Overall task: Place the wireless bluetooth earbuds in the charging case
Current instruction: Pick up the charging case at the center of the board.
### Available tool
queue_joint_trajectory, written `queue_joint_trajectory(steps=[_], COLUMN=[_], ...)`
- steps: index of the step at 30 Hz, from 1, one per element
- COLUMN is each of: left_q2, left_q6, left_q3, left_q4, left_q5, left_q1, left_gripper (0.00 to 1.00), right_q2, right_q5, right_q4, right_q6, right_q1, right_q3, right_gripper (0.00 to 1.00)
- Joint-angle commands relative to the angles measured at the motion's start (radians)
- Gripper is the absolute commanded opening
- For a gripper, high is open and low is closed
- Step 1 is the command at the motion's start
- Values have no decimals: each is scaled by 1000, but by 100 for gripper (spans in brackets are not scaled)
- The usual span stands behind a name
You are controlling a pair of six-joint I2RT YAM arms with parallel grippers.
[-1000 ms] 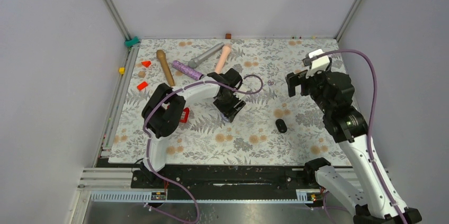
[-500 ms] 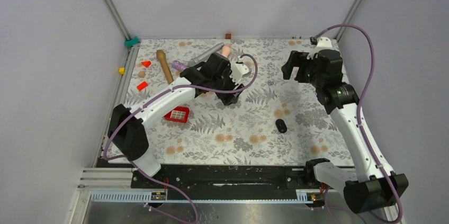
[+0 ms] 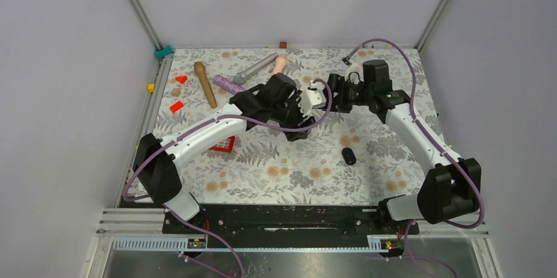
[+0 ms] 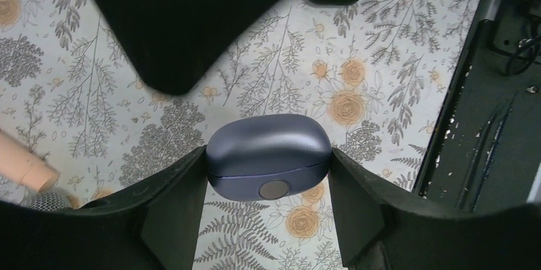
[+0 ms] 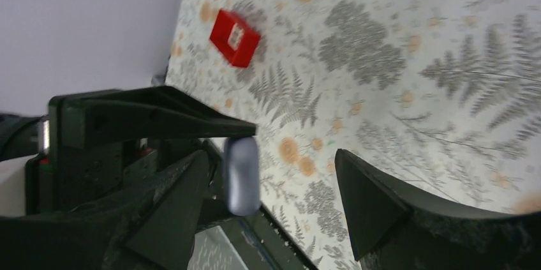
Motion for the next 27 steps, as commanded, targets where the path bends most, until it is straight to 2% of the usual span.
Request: queue_joint_trajectory(steps=[1, 11, 17, 27], left_q2=[-20, -44, -48, -50], left_q6=[-24, -31, -33, -32], left_q3=[24, 4, 4, -8], left_q4=[55, 62, 63, 63], left_q5=[53, 60, 68, 84], left_q1=[-8, -10, -9, -9], left_gripper=[50, 50, 50, 50], right_q2=[-20, 26, 45, 62], right_q5=[-128, -172, -196, -198], right_q4=[20, -124, -144, -145], right_q6=[-33, -139, -160, -181], right_q1=[75, 105, 124, 141], right_q3=[7, 39, 39, 52], right_gripper=[80, 76, 73, 61])
